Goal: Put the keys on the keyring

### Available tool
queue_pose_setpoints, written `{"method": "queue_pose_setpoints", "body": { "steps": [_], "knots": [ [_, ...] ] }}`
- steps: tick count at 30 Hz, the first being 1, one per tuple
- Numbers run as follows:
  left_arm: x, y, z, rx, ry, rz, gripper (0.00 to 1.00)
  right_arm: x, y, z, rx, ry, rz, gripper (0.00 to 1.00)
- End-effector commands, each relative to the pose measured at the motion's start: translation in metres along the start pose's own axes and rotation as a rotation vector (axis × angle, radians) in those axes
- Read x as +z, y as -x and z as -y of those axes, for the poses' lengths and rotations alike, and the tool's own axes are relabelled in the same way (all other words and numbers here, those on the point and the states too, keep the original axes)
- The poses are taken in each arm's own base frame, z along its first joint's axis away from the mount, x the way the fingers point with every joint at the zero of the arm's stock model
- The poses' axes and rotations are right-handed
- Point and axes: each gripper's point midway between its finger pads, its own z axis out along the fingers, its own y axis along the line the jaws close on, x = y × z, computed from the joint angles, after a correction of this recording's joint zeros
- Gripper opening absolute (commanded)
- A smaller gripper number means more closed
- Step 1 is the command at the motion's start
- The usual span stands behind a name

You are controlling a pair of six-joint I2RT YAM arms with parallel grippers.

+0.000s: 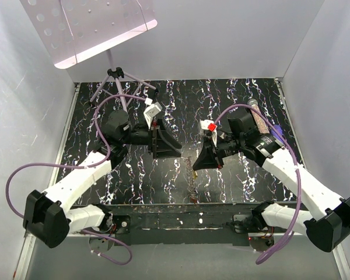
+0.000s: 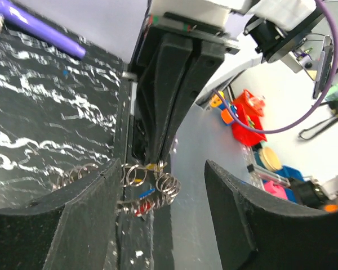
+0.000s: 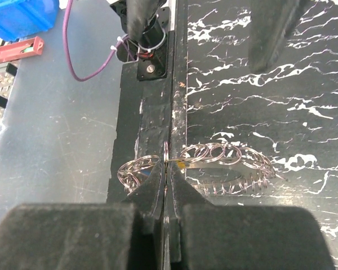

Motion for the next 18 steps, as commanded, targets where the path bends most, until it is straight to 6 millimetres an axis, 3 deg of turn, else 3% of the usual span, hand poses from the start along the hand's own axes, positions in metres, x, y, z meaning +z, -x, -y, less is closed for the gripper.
{"method": "queue_pose_setpoints", "body": {
  "steps": [1, 8, 18],
  "knots": [
    [0.003, -0.027, 0.006, -0.107, -0.069, -0.139, 0.6, -0.005, 0.009, -0.007, -0.02, 0.028, 0.008, 0.01],
    [0.023, -0.036, 0.007, -0.081, -0.071, -0.194, 0.58, -0.006, 0.01, 0.0, 0.04, 0.032, 0.026, 0.01],
    [0.035, -0.043, -0.001, -0.088, -0.025, -0.258, 0.46, -0.005, 0.012, 0.0, 0.051, 0.044, 0.037, 0.01]
  ]
}}
